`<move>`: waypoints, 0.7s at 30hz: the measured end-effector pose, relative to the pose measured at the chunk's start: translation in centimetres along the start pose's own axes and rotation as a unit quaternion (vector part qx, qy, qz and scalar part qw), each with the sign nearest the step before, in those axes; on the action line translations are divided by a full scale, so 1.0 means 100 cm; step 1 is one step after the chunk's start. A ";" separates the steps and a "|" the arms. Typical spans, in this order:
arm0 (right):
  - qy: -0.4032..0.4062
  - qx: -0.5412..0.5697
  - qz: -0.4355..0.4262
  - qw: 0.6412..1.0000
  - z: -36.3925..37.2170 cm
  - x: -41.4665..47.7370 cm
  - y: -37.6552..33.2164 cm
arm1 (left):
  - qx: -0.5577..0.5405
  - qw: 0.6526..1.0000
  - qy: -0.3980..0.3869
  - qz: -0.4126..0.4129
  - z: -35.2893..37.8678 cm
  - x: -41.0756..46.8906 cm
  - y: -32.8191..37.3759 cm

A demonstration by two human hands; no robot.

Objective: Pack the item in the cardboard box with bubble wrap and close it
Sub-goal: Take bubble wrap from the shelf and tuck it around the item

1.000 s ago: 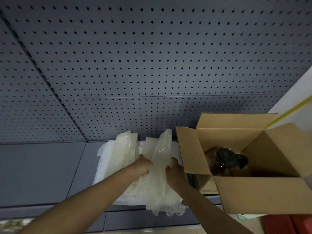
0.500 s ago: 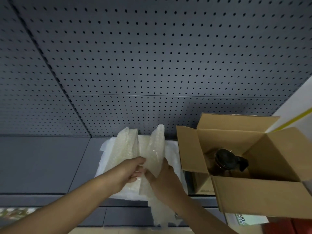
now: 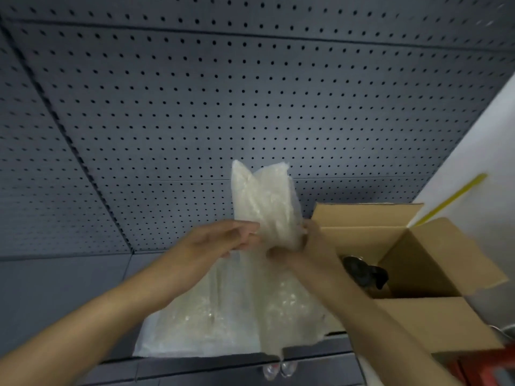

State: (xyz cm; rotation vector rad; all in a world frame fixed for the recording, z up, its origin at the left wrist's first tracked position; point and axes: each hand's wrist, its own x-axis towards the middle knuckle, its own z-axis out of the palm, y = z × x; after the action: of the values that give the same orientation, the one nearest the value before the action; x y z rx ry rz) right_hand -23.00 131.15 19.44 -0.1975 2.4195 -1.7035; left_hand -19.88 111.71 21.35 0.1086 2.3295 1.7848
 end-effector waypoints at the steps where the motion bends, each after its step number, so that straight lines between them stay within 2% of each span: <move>1: 0.013 -0.007 -0.011 1.000 -0.023 0.001 -0.007 | 0.005 1.000 -0.012 0.022 0.002 0.001 0.005; 5: 0.045 -0.113 -0.019 0.992 -0.124 0.006 -0.007 | 0.012 0.997 -0.017 0.074 0.023 0.019 0.010; 7: 0.083 -0.221 -0.038 0.971 -0.169 0.010 0.006 | 0.014 0.997 -0.003 0.078 0.040 0.029 0.009; 9: 0.081 -0.330 -0.043 0.939 -0.201 0.016 0.028 | 0.080 0.993 0.009 0.088 0.056 0.041 0.004; 11: 0.038 -0.400 -0.032 0.915 -0.223 0.025 0.056 | 0.161 0.981 0.019 0.102 0.072 0.057 -0.004; 14: -0.041 -0.512 -0.009 0.858 -0.246 0.048 0.099 | 0.245 0.961 0.019 0.128 0.101 0.081 -0.006; 15: -0.084 -0.513 -0.008 0.854 -0.250 0.055 0.109 | 0.262 0.957 0.009 0.125 0.113 0.089 -0.006; 17: -0.181 -0.461 -0.016 0.869 -0.251 0.067 0.125 | 0.280 0.953 -0.029 0.108 0.137 0.106 -0.010; 21: -0.295 -0.404 0.016 0.866 -0.254 0.086 0.156 | 0.324 0.933 -0.130 0.080 0.179 0.140 -0.031</move>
State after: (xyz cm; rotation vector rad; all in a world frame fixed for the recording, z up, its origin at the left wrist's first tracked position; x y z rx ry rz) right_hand -37.08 157.96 12.59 -0.6602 2.4165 -0.3876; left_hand -29.67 130.33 12.30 0.6069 2.6506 0.9018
